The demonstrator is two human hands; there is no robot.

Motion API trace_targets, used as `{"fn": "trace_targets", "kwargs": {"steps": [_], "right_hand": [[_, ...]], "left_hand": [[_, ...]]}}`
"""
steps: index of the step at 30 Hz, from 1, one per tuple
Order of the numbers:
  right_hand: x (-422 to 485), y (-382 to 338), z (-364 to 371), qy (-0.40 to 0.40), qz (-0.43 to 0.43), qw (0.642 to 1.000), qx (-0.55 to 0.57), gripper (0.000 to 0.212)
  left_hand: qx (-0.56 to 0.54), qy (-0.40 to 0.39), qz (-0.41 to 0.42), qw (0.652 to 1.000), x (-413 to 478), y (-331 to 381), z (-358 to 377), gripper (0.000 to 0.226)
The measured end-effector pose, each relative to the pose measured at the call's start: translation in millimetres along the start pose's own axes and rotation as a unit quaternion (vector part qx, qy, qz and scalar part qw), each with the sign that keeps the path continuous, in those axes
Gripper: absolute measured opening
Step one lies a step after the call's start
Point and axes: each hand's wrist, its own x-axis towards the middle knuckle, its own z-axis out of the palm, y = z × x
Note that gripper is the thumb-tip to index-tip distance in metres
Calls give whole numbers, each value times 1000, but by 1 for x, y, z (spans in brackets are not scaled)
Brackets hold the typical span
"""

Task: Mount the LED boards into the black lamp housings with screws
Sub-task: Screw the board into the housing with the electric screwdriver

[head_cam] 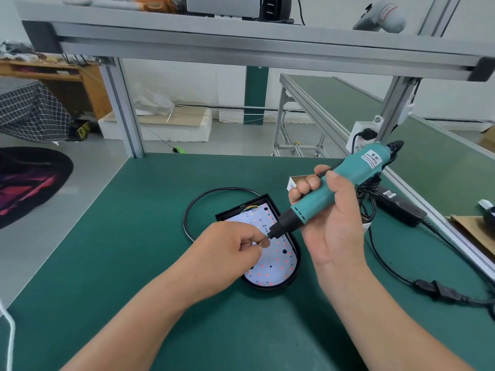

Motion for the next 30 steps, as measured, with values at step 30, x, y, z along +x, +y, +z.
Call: {"fn": "trace_targets", "kwargs": {"steps": [30], "right_hand": [[2, 1, -4, -62, -4, 997, -50, 11]], "left_hand": [[55, -19, -31, 998, -1, 8, -3, 13]]}}
